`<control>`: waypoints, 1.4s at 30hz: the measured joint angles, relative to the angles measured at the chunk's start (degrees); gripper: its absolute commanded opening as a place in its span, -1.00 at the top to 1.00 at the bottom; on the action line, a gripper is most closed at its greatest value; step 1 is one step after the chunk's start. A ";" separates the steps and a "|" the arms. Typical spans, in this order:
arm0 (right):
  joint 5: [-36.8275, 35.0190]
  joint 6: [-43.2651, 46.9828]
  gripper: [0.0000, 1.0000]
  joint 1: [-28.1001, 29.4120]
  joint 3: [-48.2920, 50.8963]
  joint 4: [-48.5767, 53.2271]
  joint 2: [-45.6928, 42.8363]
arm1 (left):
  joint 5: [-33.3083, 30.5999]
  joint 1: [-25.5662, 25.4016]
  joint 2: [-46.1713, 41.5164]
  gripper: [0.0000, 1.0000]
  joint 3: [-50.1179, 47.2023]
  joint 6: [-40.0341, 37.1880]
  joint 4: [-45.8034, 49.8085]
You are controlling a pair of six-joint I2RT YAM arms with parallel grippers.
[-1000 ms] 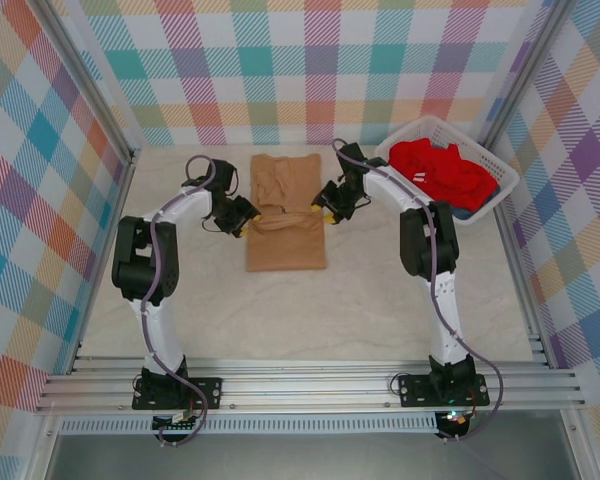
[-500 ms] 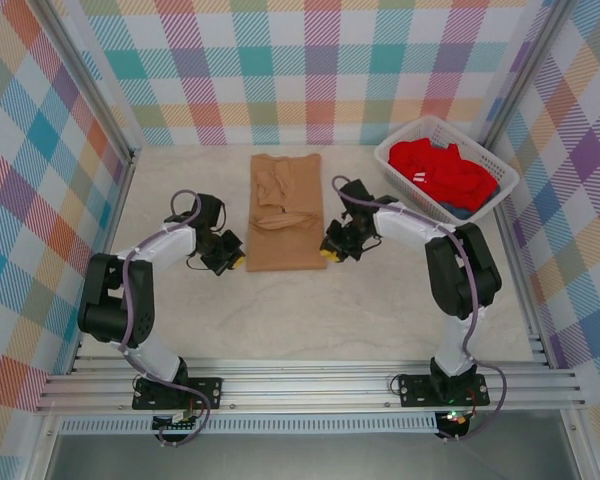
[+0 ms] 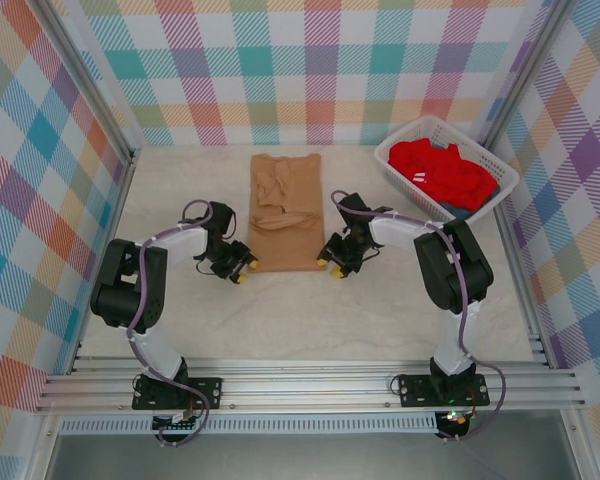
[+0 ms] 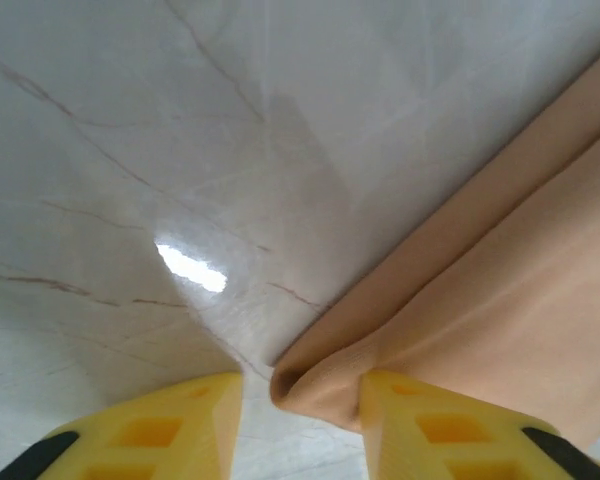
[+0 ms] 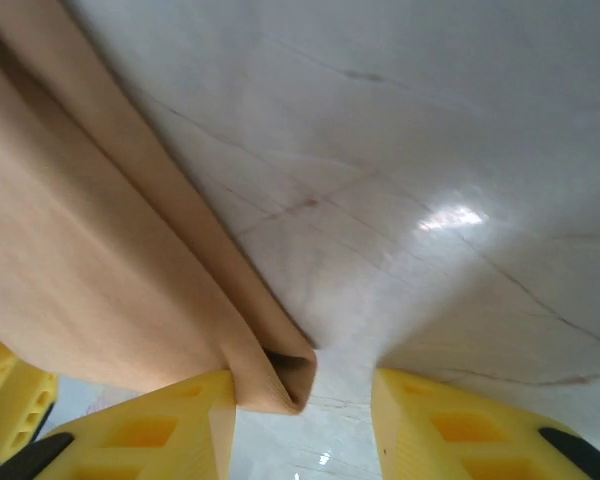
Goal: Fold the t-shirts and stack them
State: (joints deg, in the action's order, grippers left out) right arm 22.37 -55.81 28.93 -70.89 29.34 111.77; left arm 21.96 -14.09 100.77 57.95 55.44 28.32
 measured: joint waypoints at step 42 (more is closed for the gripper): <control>3.87 -10.03 1.00 -0.35 2.12 -8.79 1.49 | -1.86 1.03 -4.66 0.71 -8.96 8.02 -14.51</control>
State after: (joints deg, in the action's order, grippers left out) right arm 26.24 -65.84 28.58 -68.77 20.56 113.25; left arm 20.10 -13.06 96.12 48.99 63.46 13.80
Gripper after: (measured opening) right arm 0.043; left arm 0.230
